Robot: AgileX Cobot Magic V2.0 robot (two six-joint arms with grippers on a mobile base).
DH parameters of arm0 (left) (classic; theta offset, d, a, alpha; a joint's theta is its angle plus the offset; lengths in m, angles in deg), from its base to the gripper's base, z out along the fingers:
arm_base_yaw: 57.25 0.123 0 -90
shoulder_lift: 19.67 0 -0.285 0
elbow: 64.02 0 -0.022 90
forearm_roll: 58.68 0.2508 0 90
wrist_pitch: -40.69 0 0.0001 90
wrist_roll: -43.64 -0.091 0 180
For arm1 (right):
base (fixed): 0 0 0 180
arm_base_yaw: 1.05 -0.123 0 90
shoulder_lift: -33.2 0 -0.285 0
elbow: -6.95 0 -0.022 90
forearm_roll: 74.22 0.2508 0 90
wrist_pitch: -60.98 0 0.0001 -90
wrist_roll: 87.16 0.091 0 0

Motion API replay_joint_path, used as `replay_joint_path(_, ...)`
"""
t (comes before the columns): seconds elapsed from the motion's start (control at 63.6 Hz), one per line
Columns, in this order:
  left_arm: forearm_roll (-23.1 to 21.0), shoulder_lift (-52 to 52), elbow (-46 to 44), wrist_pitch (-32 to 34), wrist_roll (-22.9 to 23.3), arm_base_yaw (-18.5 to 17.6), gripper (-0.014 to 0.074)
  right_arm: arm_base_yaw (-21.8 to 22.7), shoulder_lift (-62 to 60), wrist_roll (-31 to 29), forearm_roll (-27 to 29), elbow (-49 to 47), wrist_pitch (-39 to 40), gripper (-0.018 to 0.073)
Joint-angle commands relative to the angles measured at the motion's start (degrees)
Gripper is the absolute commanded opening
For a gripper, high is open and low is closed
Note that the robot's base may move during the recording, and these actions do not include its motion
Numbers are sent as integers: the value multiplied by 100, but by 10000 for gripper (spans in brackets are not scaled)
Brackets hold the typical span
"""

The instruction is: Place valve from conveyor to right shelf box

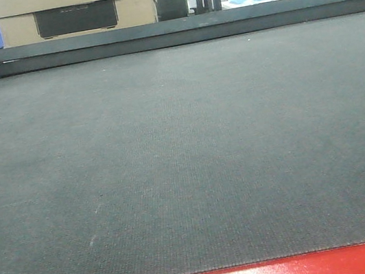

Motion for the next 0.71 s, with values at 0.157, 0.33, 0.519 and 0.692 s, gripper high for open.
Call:
replay_joint_path(0.157, -17, -32, -7, 315, -4, 19, -111, 19, 3, -46, -46, -18, 46, -162)
replay_joint_path(0.33, -17, -32, -7, 258, -4, 19, -111, 19, 3, -46, -46, -18, 46, -162)
replay_joint_path(0.519, -68, -32, -542, -357, -4, 19, -111, 19, 3, -46, 126, -347, -567, -162)
replay_joint_path(0.692, 366, 250, -1604, -1790, -4, 19, -111, 19, 3, -46, -26, -1417, -1610, -162)
